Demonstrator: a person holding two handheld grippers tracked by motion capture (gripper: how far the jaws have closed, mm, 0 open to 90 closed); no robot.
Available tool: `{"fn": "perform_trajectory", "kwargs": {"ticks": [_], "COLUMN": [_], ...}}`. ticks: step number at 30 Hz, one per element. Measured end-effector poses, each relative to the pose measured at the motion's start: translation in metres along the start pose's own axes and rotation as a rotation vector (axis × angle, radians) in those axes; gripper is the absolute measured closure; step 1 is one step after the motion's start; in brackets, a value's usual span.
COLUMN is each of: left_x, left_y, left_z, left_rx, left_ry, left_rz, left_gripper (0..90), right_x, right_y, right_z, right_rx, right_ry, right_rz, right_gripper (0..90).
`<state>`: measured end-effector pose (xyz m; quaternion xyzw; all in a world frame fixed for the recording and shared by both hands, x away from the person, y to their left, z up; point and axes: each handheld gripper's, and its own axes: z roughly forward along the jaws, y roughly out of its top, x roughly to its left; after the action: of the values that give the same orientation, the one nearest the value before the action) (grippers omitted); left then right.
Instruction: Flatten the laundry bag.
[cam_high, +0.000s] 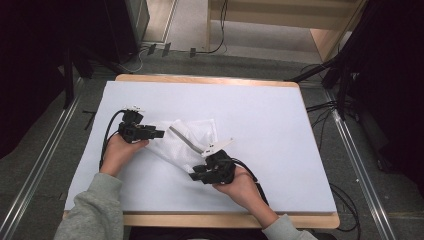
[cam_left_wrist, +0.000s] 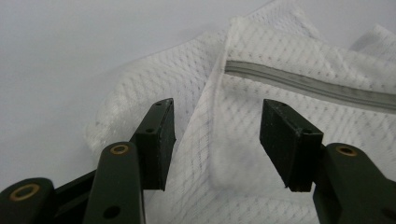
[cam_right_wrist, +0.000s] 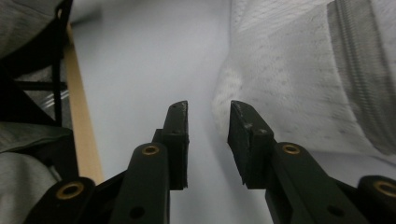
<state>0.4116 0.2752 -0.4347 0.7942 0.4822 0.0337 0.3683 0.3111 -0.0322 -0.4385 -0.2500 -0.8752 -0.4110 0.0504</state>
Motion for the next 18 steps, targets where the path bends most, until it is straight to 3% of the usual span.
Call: {"fn": "perform_trajectory", "kwargs": {"ticks": [7,18], "left_x": [-0.004,-0.006], "left_y": [0.007,0.015], "left_z": [0.007,0.021], "left_rx": [0.002,-0.006], "left_ry": [-0.01,-0.029], "left_rz": [0.016,0.04], "left_gripper": [46.8,46.6], "right_x": [0.001,-0.025], "right_y": [-0.009,-0.02], "right_z": [-0.024,-0.04], "right_rx": [-0.018,-0.027], "right_ry": [-0.043,-0.119], "right_rz": [0.013,0.062], "right_gripper": [68.2,68.4]}}
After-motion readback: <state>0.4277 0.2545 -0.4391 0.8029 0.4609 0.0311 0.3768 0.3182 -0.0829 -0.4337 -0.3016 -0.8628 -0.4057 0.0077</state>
